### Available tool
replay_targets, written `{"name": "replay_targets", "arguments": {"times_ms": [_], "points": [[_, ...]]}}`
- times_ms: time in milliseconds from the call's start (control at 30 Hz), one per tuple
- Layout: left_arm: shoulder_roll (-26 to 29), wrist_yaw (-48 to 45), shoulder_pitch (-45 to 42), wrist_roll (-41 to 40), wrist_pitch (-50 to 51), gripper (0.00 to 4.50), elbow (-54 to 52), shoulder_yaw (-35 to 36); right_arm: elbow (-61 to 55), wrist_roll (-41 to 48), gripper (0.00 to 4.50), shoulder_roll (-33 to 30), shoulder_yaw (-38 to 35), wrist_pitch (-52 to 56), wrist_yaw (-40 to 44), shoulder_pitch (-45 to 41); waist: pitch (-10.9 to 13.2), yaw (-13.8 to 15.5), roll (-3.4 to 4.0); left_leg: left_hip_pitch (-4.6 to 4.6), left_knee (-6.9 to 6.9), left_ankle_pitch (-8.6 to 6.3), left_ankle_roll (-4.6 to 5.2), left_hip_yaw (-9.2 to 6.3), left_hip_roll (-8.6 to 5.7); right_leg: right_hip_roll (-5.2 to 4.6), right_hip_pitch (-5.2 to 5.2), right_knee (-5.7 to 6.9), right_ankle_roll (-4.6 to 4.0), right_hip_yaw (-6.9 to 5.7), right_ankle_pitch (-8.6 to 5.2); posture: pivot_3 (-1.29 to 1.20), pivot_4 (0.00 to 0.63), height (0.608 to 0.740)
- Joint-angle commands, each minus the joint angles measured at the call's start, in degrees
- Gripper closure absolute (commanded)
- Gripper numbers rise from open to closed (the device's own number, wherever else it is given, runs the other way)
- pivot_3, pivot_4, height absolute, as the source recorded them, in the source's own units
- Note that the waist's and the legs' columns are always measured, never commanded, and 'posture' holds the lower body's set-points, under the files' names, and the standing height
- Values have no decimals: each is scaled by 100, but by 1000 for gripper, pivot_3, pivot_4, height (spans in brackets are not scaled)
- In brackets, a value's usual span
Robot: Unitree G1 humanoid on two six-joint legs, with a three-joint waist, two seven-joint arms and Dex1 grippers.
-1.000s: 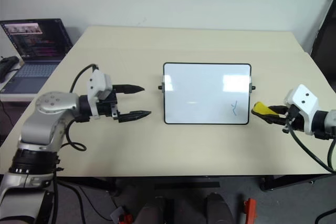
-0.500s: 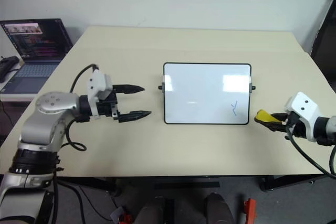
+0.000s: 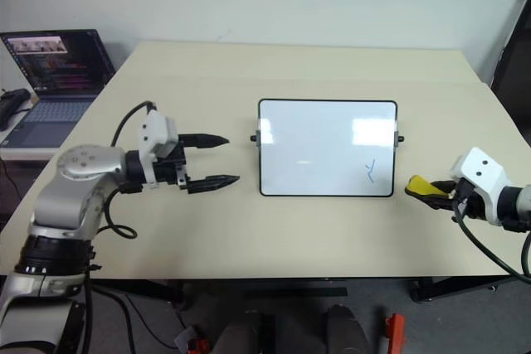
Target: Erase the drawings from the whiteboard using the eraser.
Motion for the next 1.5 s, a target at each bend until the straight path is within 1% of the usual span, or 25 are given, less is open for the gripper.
{"name": "replay_targets", "arguments": {"times_ms": [33,1067,1233,1300,1400,1500], "points": [[9,-38,-109,-23,-43,0,-99,37,-93,41,3692,-77,-192,-21,-34,-92,0,0,0,0,0,0,0,0,0,0,0,0,0,0,0,0,150,740],[-68,-56,-241,2,-51,0,-80,-9,-127,54,3692,-27,-144,-53,-75,-161,0,0,0,0,5,0,0,0,0,0,0,5,0,0,1,0,150,740],[-70,-66,-265,8,-62,0,-59,-26,35,19,3692,470,-69,-445,-545,-907,0,-19,0,2,9,0,0,2,0,1,0,9,0,2,1,0,150,740],[-80,-63,-284,7,-74,0,-38,-37,213,-127,3692,743,115,-640,-769,-1212,0,-18,0,3,10,0,0,2,0,1,1,10,0,2,1,0,150,740],[-122,-60,-274,10,-85,0,-35,-74,480,-273,3692,1341,407,-917,-1152,-1601,-2,-13,-3,3,9,1,0,0,0,1,1,10,0,2,1,0,150,740],[-168,-59,-290,30,-92,0,-9,-115,886,-661,3692,1711,759,-1281,-1437,-1778,-2,-4,-3,2,9,0,-1,0,-1,0,1,12,-1,1,2,0,150,740]]}}
